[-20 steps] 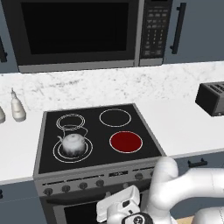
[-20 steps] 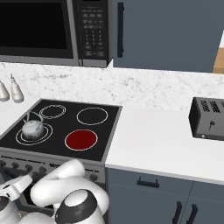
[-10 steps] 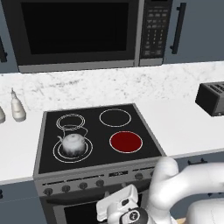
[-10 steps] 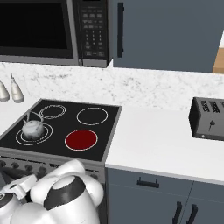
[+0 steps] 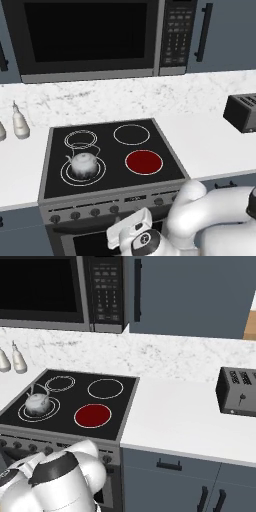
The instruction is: Turn off the front right burner of the stove.
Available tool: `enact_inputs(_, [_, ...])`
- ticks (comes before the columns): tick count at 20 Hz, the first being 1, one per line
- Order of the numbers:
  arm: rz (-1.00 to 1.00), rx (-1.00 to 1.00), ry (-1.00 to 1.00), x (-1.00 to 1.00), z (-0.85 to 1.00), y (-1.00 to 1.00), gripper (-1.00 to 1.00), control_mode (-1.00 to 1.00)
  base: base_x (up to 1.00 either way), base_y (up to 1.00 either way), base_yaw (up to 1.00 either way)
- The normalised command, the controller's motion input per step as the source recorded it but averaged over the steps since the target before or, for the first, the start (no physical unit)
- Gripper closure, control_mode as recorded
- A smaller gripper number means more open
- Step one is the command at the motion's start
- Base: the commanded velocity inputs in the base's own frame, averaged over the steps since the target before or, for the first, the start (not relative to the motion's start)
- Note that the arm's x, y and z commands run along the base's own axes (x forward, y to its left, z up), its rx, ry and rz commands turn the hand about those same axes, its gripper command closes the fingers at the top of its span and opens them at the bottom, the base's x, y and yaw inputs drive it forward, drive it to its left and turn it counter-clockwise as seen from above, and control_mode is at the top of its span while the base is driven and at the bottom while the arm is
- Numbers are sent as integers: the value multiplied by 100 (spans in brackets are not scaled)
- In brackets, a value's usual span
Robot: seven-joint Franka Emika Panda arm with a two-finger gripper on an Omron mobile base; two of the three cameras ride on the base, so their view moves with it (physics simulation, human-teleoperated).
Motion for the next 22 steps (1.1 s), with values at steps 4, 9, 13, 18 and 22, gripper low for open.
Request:
enact_inputs(4, [-1,0,0,8,-28,10,-100,-100,0,0,0])
enact_inputs(9, [-3,0,-3,8,-39,11,-100,-100,0,0,0])
enact_inputs(13, [-4,0,-4,22,-26,14,-100,-100,0,0,0])
enact_inputs(18, [-4,0,-2,20,-21,16,-100,-100,0,0,0])
enact_inputs(22, [-3,0,-1,12,-21,23,-100,-100,0,0,0])
